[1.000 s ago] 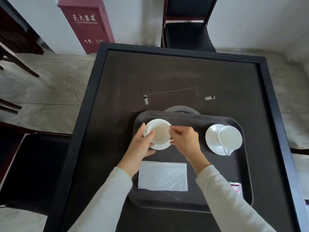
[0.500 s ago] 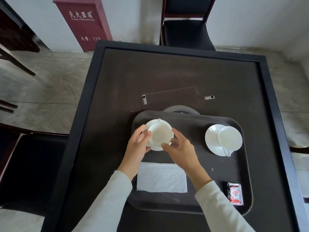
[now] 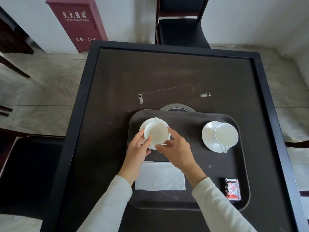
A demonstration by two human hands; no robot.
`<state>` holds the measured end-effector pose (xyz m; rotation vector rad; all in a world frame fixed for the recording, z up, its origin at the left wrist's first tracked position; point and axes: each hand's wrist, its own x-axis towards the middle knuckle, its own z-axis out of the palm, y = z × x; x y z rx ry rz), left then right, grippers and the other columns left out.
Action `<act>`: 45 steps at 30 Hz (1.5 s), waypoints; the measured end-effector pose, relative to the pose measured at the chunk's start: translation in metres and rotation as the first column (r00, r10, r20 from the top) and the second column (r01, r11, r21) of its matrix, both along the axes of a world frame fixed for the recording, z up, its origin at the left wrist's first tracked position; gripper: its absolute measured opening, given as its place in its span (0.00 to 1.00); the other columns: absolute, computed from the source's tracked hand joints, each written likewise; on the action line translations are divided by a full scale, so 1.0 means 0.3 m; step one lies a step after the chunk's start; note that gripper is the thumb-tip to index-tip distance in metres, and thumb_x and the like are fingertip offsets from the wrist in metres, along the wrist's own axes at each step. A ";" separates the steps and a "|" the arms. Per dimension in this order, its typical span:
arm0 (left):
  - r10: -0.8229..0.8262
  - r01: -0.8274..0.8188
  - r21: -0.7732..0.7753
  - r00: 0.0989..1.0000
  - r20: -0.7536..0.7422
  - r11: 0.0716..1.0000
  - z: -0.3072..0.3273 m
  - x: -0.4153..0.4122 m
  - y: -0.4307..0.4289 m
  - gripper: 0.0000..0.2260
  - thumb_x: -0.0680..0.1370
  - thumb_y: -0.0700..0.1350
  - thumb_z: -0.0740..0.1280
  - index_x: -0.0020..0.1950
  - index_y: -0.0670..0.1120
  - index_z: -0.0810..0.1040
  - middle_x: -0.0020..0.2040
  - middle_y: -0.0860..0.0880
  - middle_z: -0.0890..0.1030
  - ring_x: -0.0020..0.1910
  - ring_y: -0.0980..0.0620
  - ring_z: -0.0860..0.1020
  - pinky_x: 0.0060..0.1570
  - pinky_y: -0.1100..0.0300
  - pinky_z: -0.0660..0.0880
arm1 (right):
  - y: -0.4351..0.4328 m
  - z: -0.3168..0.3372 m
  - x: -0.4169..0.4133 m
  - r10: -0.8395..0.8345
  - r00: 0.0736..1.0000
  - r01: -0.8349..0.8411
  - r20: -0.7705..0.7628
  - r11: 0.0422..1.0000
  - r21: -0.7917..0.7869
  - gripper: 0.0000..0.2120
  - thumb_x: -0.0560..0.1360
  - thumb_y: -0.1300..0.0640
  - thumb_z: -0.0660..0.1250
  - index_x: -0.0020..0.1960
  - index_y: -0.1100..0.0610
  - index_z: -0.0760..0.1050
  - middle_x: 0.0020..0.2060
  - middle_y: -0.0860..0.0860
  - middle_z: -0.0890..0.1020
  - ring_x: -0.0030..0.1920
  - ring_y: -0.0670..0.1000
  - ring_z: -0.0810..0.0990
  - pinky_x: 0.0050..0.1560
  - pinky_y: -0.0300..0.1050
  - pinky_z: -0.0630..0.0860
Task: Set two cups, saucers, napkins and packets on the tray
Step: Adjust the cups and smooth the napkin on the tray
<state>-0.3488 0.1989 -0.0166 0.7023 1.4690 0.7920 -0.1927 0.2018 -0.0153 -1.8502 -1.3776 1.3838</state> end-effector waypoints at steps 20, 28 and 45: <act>-0.001 0.001 -0.006 1.000 0.017 1.000 0.004 -0.001 -0.001 0.16 0.82 0.49 0.67 0.69 0.63 0.73 0.66 0.57 0.77 0.66 0.49 0.77 0.60 0.56 0.79 | -0.003 -0.004 -0.013 -0.015 1.000 0.015 -0.014 1.000 -0.011 0.36 0.72 0.51 0.79 0.75 0.46 0.66 0.63 0.48 0.82 0.57 0.48 0.84 0.61 0.44 0.78; 0.059 -0.060 0.021 0.998 0.017 0.998 0.041 -0.070 0.021 0.23 0.81 0.50 0.68 0.76 0.55 0.69 0.74 0.54 0.73 0.71 0.54 0.74 0.69 0.49 0.73 | -0.062 0.012 0.053 -0.120 0.993 0.121 0.013 0.991 -0.063 0.35 0.73 0.42 0.74 0.76 0.44 0.65 0.57 0.44 0.85 0.44 0.34 0.82 0.46 0.25 0.74; -0.499 0.577 0.287 0.812 -0.304 0.765 0.194 0.473 0.254 0.12 0.82 0.52 0.66 0.63 0.52 0.82 0.54 0.66 0.82 0.54 0.72 0.78 0.59 0.73 0.71 | -0.325 0.123 0.348 -0.642 0.726 0.681 -0.247 0.720 0.133 0.26 0.81 0.56 0.68 0.77 0.48 0.68 0.69 0.38 0.76 0.70 0.39 0.73 0.71 0.43 0.71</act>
